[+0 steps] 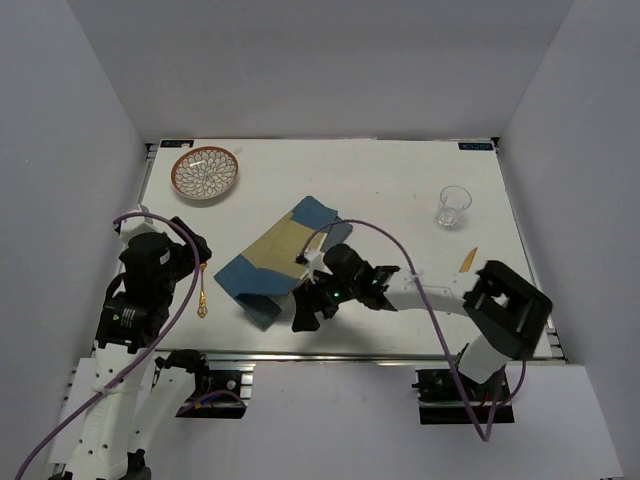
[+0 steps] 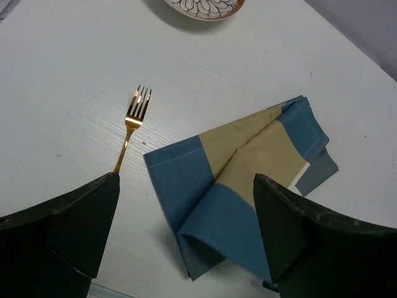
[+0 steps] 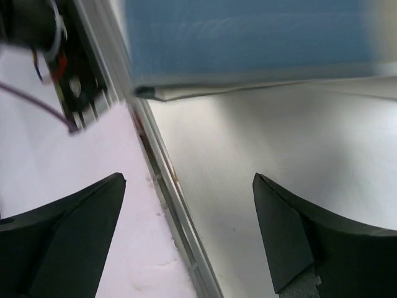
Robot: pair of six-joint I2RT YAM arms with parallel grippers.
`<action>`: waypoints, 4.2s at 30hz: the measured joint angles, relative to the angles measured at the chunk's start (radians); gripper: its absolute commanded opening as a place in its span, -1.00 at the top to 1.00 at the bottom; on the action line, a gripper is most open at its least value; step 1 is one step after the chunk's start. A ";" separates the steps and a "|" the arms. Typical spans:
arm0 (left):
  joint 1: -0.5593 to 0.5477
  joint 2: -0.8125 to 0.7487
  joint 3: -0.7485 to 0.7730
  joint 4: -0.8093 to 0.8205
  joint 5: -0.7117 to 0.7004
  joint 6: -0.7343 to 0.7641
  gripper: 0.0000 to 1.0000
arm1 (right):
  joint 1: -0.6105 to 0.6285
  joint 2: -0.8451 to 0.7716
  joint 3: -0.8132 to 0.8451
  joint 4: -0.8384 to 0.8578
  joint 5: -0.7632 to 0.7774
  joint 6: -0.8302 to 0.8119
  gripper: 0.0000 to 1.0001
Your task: Set the dinner table for one person
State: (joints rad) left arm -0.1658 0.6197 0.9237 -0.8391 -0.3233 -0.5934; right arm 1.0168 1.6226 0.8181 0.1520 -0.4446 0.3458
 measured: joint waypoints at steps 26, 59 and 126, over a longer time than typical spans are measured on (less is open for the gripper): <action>-0.006 0.027 0.000 -0.052 -0.049 -0.054 -0.96 | 0.130 0.090 -0.102 0.293 0.497 0.803 -0.52; -0.015 0.130 -0.021 -0.016 0.134 -0.060 -0.96 | -0.030 -0.309 -0.460 0.512 0.631 0.809 0.96; -0.017 0.325 -0.447 0.188 0.277 -0.508 -0.54 | -0.055 -0.689 -0.406 0.118 0.497 0.503 1.00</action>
State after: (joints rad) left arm -0.1829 0.9451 0.4770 -0.6514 -0.0463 -1.1011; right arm 0.9615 0.9333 0.4122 0.2699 0.0528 0.8486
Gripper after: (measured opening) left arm 0.770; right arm 0.021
